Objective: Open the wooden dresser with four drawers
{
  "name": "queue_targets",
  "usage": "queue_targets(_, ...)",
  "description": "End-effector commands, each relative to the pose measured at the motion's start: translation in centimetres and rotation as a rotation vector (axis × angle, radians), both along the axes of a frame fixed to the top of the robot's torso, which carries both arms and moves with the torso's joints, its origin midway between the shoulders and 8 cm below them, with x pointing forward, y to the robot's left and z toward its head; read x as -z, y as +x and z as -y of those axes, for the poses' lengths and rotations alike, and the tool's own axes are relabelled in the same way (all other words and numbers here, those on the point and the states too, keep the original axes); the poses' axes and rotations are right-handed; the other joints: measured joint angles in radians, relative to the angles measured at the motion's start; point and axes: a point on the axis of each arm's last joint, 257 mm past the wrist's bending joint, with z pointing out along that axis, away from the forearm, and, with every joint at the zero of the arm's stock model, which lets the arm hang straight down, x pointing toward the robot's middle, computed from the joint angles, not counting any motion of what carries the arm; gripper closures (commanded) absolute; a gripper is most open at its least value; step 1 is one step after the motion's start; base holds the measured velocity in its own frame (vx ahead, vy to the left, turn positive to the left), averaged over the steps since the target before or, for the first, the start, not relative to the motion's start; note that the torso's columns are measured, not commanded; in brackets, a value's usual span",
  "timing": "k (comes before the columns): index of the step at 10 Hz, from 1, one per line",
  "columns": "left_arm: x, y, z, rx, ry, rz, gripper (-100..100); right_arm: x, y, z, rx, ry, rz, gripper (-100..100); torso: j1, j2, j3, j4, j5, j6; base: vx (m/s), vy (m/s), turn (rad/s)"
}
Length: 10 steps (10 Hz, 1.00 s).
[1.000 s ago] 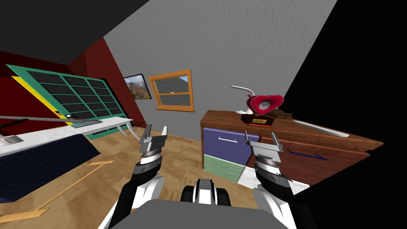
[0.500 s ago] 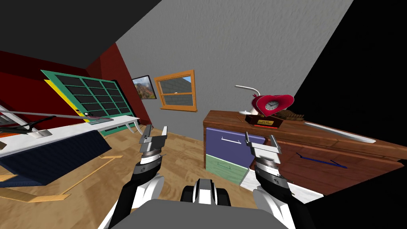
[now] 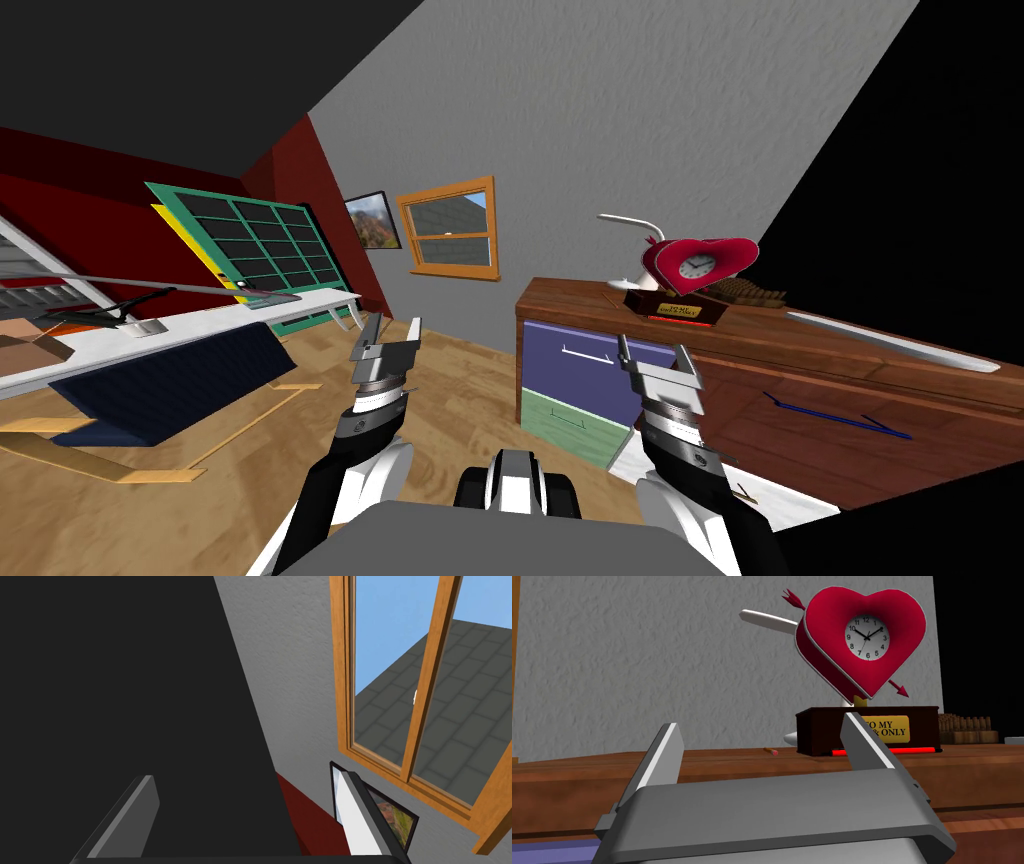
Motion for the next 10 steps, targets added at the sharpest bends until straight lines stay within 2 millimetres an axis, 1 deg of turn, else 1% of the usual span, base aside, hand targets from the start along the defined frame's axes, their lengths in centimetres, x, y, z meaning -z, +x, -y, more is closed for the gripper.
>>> queue_targets(1, 0.0, 0.0, 0.0, 0.0, 0.0, 0.0, 0, 1.2, 0.2, 0.7, -0.046, 0.093, -0.001, -100, 0.001, 0.0, 0.0, 0.0, 0.0, -0.001, -0.001, 0.014, 0.099)
queue_targets(2, 0.0, 0.0, 0.0, 0.0, 0.0, 0.0, 0, 1.2, 0.2, 0.7, -0.051, 0.098, 0.001, -100, 0.001, 0.0, 0.0, 0.0, 0.0, 0.0, 0.0, 0.007, -0.007)
queue_targets(3, 0.0, 0.0, 0.0, 0.0, 0.0, 0.0, 0, 2.4, 0.3, 1.3, -0.073, 0.167, -0.006, -100, 0.0, 0.0, 0.0, 0.0, 0.0, 0.0, -0.003, 0.017, 0.144)
queue_targets(4, 0.0, 0.0, 0.0, 0.0, 0.0, 0.0, 0, 2.4, 0.3, 1.3, -0.09, 0.186, 0.001, -100, 0.001, 0.0, 0.0, 0.0, 0.0, -0.001, -0.003, 0.015, 0.095)
queue_targets(5, 0.0, 0.0, 0.0, 0.0, 0.0, 0.0, 0, 3.6, 0.5, 1.9, -0.103, 0.248, -0.008, -100, 0.001, 0.0, 0.0, 0.0, 0.0, 0.0, -0.004, 0.021, 0.124)
queue_targets(7, 0.0, 0.0, 0.0, 0.0, 0.0, 0.0, 0, 3.6, 0.5, 1.9, -0.131, 0.28, 0.004, -100, 0.0, 0.0, 0.0, 0.0, 0.0, 0.0, -0.004, 0.012, 0.041)
queue_targets(8, 0.0, 0.0, 0.0, 0.0, 0.0, 0.0, 0, 4.9, 0.6, 2.5, -0.146, 0.346, -0.002, -100, 0.0, 0.0, 0.0, 0.0, 0.0, 0.0, -0.003, 0.016, 0.135)
queue_targets(10, 0.0, 0.0, 0.0, 0.0, 0.0, 0.0, 0, 4.9, 0.6, 2.5, -0.167, 0.372, 0.007, -100, 0.001, 0.0, 0.0, 0.0, 0.0, 0.0, -0.001, 0.01, 0.042)
